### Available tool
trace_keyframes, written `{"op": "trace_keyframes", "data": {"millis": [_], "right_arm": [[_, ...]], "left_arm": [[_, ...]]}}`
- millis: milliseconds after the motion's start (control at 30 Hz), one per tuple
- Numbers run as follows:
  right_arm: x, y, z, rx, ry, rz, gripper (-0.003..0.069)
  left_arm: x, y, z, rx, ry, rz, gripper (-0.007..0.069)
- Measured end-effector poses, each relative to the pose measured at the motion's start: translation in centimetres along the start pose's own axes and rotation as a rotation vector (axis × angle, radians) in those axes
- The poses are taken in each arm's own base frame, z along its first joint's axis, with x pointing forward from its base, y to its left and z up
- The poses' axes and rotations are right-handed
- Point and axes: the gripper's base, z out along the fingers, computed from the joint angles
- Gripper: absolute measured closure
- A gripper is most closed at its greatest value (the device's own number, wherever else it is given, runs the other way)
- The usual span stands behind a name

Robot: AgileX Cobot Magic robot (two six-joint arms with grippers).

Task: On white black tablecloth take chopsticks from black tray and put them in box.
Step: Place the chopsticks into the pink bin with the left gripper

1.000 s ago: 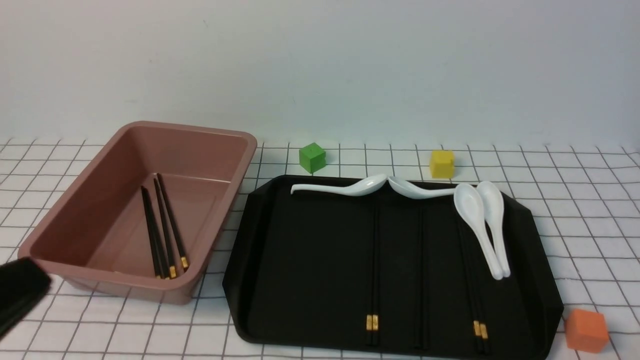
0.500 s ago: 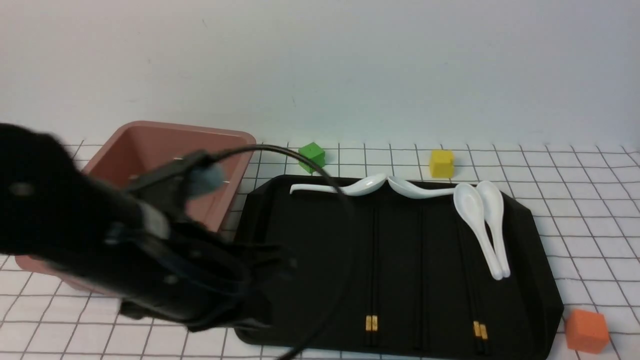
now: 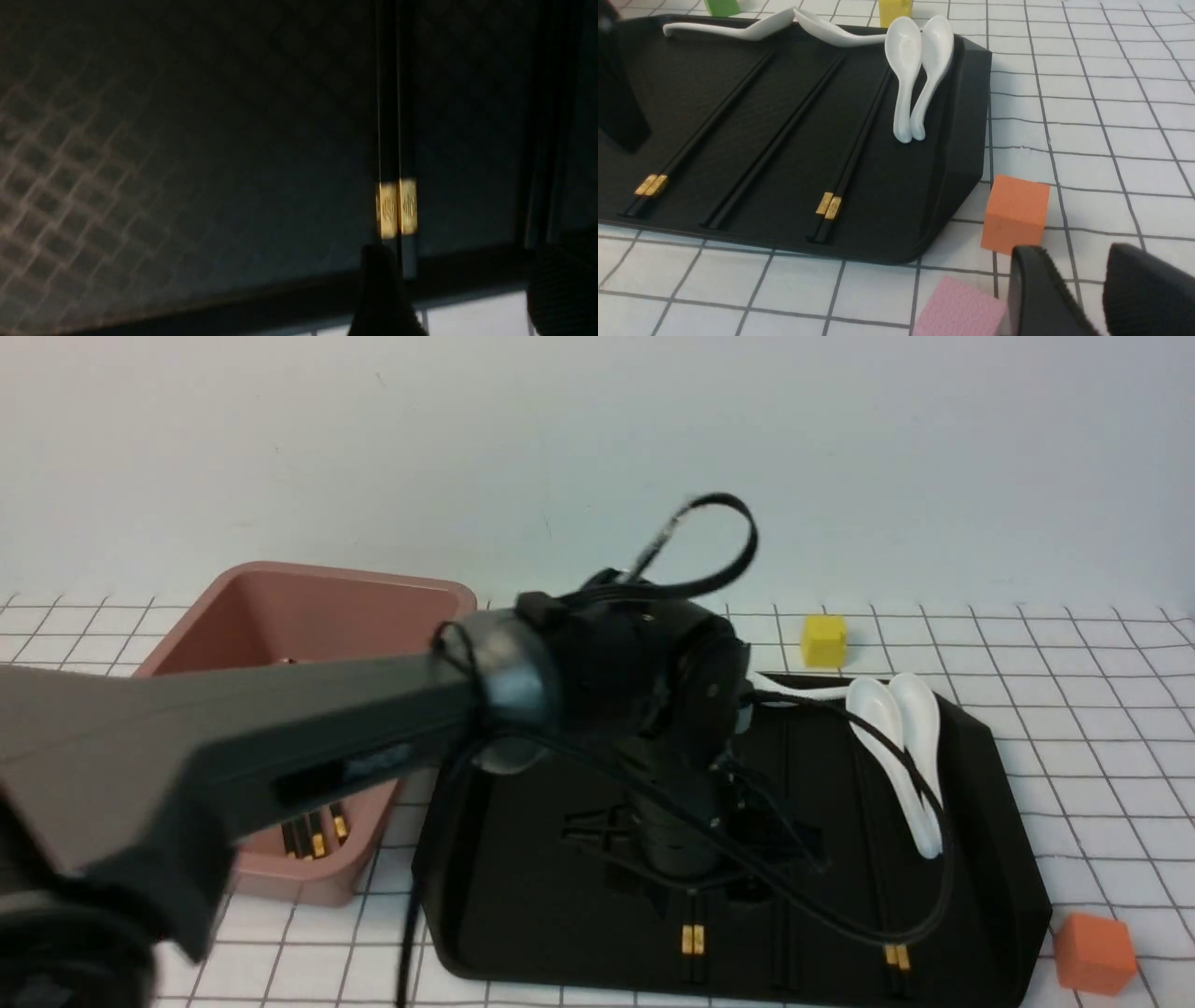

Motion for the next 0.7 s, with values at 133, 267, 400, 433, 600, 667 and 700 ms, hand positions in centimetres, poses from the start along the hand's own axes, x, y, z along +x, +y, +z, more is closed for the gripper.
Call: {"op": "trace_keyframes", "data": {"millis": [133,267,400,433,600,667,700], "right_arm": [[0.0,0.0,0.0,0.0,0.0,0.0,0.0419],[0.0,0.0,0.0,0.0,0.0,0.0,0.0419],[0.0,0.0,0.0,0.0,0.0,0.0,0.0419],[0.0,0.0,0.0,0.0,0.0,0.0,0.0419],[0.0,0.0,0.0,0.0,0.0,0.0,0.0419],[0.0,0.0,0.0,0.0,0.0,0.0,0.0419],[0.0,0.0,0.0,0.0,0.0,0.0,0.0419]], "left_arm": [[-1.0,-0.6,2.6,-0.024,0.032,0.014,0.0209],[-1.1,-0.5,4.2,-0.045,0.058,0.015,0.0272],[-1.1,-0.4,4.3,-0.069,0.067,0.003,0.0453],[-1.1,-0.4,4.1,-0.071,0.063,-0.003,0.0501],[-1.1,-0.3,-2.2,-0.068,-0.018,-0.005,0.0497],[-1.1,0.8,-8.6,-0.072,-0.116,0.004,0.0497],[-1.0,1.6,-11.0,-0.077,-0.155,-0.002,0.0497]]}}
